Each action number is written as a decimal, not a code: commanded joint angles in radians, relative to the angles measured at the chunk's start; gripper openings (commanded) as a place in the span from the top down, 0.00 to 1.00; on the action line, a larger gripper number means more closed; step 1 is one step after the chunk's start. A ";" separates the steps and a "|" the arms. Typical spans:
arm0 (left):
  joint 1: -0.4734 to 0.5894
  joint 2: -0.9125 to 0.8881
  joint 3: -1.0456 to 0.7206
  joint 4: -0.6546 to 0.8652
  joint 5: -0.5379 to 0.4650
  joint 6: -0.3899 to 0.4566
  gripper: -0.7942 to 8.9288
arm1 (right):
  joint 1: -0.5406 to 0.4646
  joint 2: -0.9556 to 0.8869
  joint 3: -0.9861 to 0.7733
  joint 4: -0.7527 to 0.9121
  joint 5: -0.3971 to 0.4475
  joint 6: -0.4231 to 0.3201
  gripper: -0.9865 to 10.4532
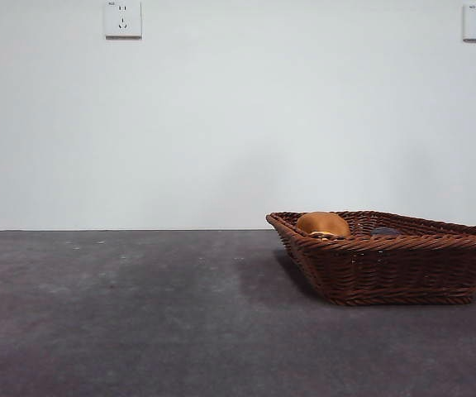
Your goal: Help me put the vegetables on the table into the basket
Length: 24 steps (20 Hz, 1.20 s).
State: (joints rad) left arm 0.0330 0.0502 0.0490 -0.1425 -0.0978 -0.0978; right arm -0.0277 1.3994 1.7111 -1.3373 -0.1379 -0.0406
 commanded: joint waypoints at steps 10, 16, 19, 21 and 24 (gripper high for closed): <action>0.005 -0.047 -0.042 -0.026 0.124 0.124 0.92 | 0.000 0.005 -0.001 0.006 0.000 0.008 0.91; 0.006 -0.046 -0.042 -0.023 0.131 0.125 0.92 | 0.000 0.005 -0.001 0.005 0.000 0.008 0.91; 0.006 -0.035 -0.042 -0.024 0.131 0.125 0.92 | 0.000 0.005 -0.001 0.005 0.000 0.008 0.91; 0.006 -0.029 -0.042 -0.024 0.131 0.125 0.92 | 0.000 0.005 -0.001 0.005 0.000 0.008 0.91; 0.006 -0.022 -0.042 -0.024 0.131 0.125 0.92 | 0.000 0.005 -0.001 0.005 0.000 0.008 0.91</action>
State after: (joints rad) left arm 0.0364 0.0277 0.0181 -0.1703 0.0334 0.0158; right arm -0.0277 1.3994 1.7111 -1.3373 -0.1379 -0.0406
